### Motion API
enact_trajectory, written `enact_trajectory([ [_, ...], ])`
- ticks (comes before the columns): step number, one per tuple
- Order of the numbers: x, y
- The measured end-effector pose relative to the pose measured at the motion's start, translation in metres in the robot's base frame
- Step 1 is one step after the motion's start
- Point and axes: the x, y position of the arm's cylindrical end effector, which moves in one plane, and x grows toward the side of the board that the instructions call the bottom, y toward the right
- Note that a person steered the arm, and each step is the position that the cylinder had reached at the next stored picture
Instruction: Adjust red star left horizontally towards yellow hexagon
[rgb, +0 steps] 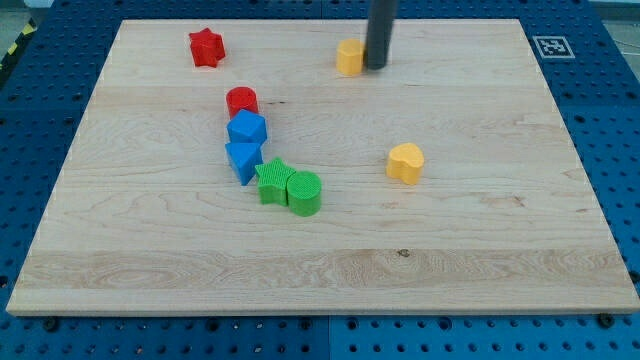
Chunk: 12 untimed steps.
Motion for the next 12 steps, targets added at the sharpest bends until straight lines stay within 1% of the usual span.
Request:
enact_trajectory([
  [1, 0.002, -0.003],
  [2, 0.022, -0.002],
  [4, -0.01, -0.053],
  [5, -0.007, -0.053],
  [6, 0.02, -0.066],
  [7, 0.022, -0.112],
  [9, 0.02, -0.118],
  [10, 0.032, -0.119],
  [11, 0.053, -0.134],
  [12, 0.053, -0.172],
])
